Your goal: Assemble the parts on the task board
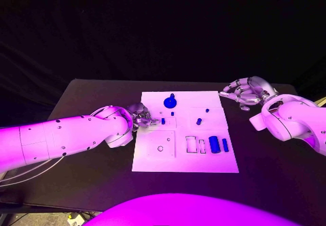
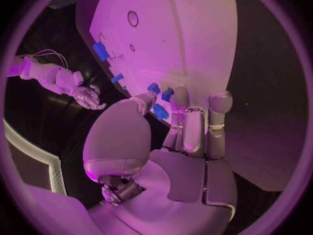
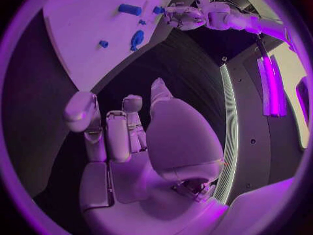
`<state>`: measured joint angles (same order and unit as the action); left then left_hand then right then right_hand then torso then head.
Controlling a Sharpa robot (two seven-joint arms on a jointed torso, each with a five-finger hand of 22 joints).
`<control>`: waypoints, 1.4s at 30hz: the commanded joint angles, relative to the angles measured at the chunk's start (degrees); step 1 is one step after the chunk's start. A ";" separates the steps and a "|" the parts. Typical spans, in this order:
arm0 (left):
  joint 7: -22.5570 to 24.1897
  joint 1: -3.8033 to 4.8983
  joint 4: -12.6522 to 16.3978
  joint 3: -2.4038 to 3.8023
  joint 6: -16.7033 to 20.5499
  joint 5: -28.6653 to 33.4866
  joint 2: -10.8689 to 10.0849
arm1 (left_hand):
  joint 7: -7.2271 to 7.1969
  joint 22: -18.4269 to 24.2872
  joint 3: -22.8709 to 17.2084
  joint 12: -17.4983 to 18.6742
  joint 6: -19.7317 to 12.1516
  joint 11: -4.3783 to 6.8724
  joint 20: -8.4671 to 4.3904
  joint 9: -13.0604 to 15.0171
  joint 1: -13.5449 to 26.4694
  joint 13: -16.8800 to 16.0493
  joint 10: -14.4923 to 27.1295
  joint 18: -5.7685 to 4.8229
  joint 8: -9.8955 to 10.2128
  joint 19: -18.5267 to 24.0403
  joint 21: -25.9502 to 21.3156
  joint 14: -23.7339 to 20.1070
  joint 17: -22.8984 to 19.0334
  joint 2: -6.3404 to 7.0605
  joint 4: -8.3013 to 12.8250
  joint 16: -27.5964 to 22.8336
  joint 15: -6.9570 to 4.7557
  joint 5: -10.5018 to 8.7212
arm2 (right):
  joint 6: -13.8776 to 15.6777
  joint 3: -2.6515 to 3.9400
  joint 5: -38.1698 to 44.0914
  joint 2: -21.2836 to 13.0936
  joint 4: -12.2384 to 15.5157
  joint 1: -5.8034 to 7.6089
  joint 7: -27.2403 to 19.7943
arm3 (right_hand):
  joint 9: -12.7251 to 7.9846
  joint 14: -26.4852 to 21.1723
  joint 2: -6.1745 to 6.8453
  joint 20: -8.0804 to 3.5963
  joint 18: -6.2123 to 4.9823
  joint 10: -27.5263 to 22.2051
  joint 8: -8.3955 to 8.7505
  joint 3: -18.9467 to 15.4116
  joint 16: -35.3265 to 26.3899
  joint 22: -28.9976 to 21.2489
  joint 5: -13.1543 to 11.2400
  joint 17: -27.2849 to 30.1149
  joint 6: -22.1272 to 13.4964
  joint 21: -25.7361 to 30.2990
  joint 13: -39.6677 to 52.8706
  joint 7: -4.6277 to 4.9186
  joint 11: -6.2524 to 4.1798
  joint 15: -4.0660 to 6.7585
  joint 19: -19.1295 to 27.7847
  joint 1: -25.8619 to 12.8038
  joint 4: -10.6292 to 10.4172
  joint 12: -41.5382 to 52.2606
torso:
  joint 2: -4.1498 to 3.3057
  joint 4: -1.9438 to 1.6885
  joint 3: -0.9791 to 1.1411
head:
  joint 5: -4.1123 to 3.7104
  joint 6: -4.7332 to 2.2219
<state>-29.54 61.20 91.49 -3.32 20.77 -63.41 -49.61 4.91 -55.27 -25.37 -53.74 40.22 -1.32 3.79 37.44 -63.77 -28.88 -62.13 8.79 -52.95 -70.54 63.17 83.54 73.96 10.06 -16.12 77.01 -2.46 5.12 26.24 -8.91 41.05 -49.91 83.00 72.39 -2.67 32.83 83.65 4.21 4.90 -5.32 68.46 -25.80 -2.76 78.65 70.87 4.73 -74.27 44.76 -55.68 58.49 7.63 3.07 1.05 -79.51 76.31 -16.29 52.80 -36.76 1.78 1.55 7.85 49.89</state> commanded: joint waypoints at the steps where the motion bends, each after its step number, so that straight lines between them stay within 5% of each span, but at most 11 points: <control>1: 0.10 0.00 -0.09 0.04 -0.30 0.21 0.28 | -0.08 -1.06 1.16 -0.92 -0.35 0.58 -0.49 -0.25 -0.36 -1.14 0.78 -1.28 -1.19 -0.83 0.77 1.24 1.13 0.05 -0.50 1.35 -0.29 0.49 | -0.03 0.01 0.10 0.01 0.09 -0.03 -0.08 | 0.78 2.66 -2.53 -0.46 -0.93 -0.49 1.00 -2.03 -1.02 -0.35 -0.47 -1.57 0.32 0.75 -0.37 -0.20 -0.33 0.46 -0.36 -0.26 -0.12 -0.03 | 0.02 0.00 0.03 | -0.03 0.07; 21: 0.13 0.00 -0.44 0.05 -0.24 0.66 0.92 | -0.40 -1.32 -1.66 -1.47 -0.54 0.86 -0.64 -0.81 -2.55 -1.13 1.10 -1.31 -2.12 -0.93 0.94 1.30 1.23 -2.10 -0.46 1.47 -0.51 0.51 | -0.13 0.01 0.12 0.08 -0.01 -0.04 -0.04 | 0.84 2.67 -2.68 -0.48 -0.94 -0.58 1.06 -2.29 -1.14 -0.40 -0.46 -1.58 0.39 0.99 -0.62 -0.21 -0.34 0.47 -0.40 -0.12 -0.12 -0.10 | 0.05 -0.03 0.01 | -0.24 0.11; 26: 0.10 0.00 -0.47 0.05 -0.43 0.80 0.92 | -0.53 -1.42 -5.63 -1.65 -1.02 0.99 -0.76 -1.35 -4.75 -0.95 1.36 -1.32 -2.65 -0.92 0.97 1.27 1.17 -3.11 -0.20 1.45 -0.63 0.36 | -0.15 0.01 0.12 0.08 -0.03 -0.05 -0.02 | 0.84 2.67 -2.68 -0.48 -0.94 -0.58 1.06 -2.29 -1.14 -0.40 -0.46 -1.58 0.39 0.99 -0.62 -0.21 -0.34 0.47 -0.40 -0.12 -0.12 -0.10 | 0.06 -0.04 -0.01 | -0.30 0.11; 39: 0.04 0.02 -0.60 0.06 -1.10 1.27 1.00 | -0.60 -1.51 -11.34 -1.81 -1.73 1.07 -0.84 -1.94 -6.75 -0.64 1.50 -1.32 -3.56 -0.87 0.96 1.23 1.10 -2.83 0.72 1.41 -0.69 0.31 | -0.23 0.01 0.16 0.05 -0.02 -0.06 0.04 | 0.85 2.68 -2.71 -0.48 -0.94 -0.53 1.07 -2.33 -1.14 -0.38 -0.46 -1.61 0.42 0.99 -0.59 -0.22 -0.35 0.48 -0.42 -0.07 -0.10 0.00 | 0.07 -0.05 0.05 | -0.33 0.11; 42: 0.05 0.02 -0.59 0.06 -1.09 1.53 1.03 | -0.57 -1.70 -15.93 -1.79 -2.30 1.09 -0.89 -2.19 -7.41 -0.34 1.40 -1.34 -4.28 -0.92 1.09 1.29 1.18 -2.66 2.38 1.49 -0.71 0.25 | -0.25 0.00 0.17 0.05 -0.02 -0.07 0.04 | 0.85 2.68 -2.71 -0.48 -0.94 -0.53 1.07 -2.33 -1.14 -0.38 -0.46 -1.61 0.42 0.99 -0.59 -0.22 -0.35 0.48 -0.42 -0.07 -0.10 0.00 | 0.10 -0.02 0.05 | -0.30 0.11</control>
<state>-29.52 61.23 90.86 -3.27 19.82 -62.06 -48.68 4.88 -55.88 -35.62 -54.59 38.98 -0.61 3.27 36.02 -69.61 -29.12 -61.41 8.79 -56.46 -71.06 63.19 83.73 73.97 7.47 -14.61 77.02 -2.68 4.76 26.14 -8.91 41.11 -49.87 82.94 72.37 -2.58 32.84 83.65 4.20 4.90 -5.32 68.46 -25.80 -2.76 78.64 70.85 4.73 -74.27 44.78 -55.68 58.23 7.62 3.07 1.05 -79.51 76.32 -16.29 52.80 -36.68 1.72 1.58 7.50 50.00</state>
